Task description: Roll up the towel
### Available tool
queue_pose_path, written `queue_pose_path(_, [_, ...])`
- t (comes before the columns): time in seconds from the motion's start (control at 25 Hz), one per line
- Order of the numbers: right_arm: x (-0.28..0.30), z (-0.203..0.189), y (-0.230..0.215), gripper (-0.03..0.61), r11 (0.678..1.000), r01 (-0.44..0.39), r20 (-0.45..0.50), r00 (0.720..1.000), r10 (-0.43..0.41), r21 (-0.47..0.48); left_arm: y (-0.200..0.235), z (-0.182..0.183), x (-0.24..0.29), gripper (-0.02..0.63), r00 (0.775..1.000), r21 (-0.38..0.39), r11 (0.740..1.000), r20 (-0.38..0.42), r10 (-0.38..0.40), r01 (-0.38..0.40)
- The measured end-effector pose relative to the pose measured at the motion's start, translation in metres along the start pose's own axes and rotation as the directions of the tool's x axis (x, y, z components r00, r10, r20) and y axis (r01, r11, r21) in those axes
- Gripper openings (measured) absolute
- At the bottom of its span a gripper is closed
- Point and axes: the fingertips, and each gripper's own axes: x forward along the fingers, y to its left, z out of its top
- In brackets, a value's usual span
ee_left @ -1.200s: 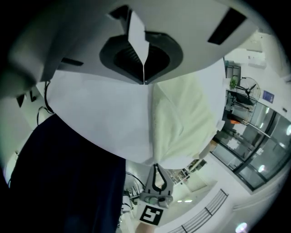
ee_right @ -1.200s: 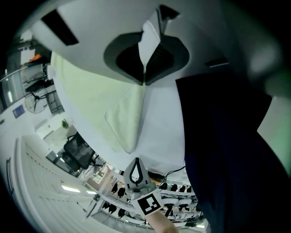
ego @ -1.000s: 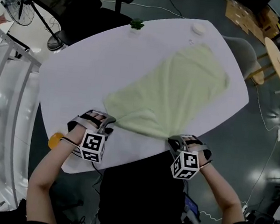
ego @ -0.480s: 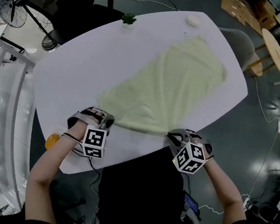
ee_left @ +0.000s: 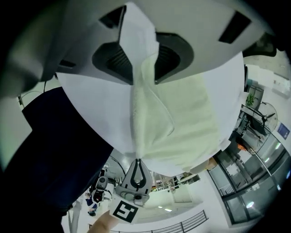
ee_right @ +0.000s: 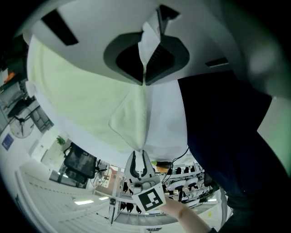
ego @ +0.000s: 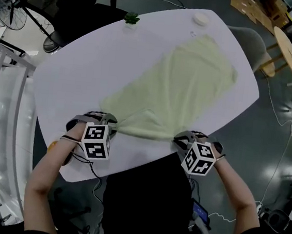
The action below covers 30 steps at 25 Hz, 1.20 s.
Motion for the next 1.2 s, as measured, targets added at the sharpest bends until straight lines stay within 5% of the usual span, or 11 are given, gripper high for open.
queue_pose_path(0.08, [-0.003,0.001,-0.003,0.026,1.0,-0.007,0.022,1.0,0.007,0.027,-0.007,0.014,-0.007,0.258,0.999,0.007,1.0,0.053,0.005,-0.005])
queue_pose_path(0.2, [-0.013,0.005,-0.015,0.026,0.993,-0.019,0.076,0.997,0.01,0.116,-0.013,0.031,-0.009,0.273,0.993,0.065,0.996,0.104,0.053,-0.06])
queue_pose_path(0.32, [-0.022,0.008,-0.033,0.026,0.98,-0.022,0.127,0.992,-0.003,0.197,-0.013,0.031,0.004,0.264,0.994,0.15,0.984,0.072,0.087,-0.097])
queue_pose_path(0.44, [-0.033,0.01,-0.046,0.025,0.972,-0.023,0.163,0.987,-0.016,0.234,-0.005,0.024,0.016,0.199,0.991,0.19,0.973,0.019,0.129,-0.131])
queue_pose_path(0.52, [-0.036,0.009,-0.051,0.025,0.972,-0.023,0.17,0.985,-0.017,0.233,0.004,0.021,0.016,0.055,0.988,0.191,0.97,0.011,0.154,-0.153])
queue_pose_path(0.68, [-0.037,0.008,-0.059,0.026,0.977,-0.057,0.164,0.986,0.024,0.204,0.007,0.029,-0.001,0.046,0.999,0.109,0.994,0.051,0.004,-0.01])
queue_pose_path(0.88, [-0.03,0.009,-0.077,0.029,0.969,-0.157,0.17,0.978,0.124,0.19,0.035,0.025,-0.007,0.046,0.986,0.065,0.984,-0.014,-0.168,0.168])
queue_pose_path(1.2, [0.002,-0.01,-0.12,0.033,0.949,-0.153,0.089,0.987,0.133,0.274,0.085,0.015,0.028,0.046,0.972,0.029,0.981,-0.144,-0.185,0.191])
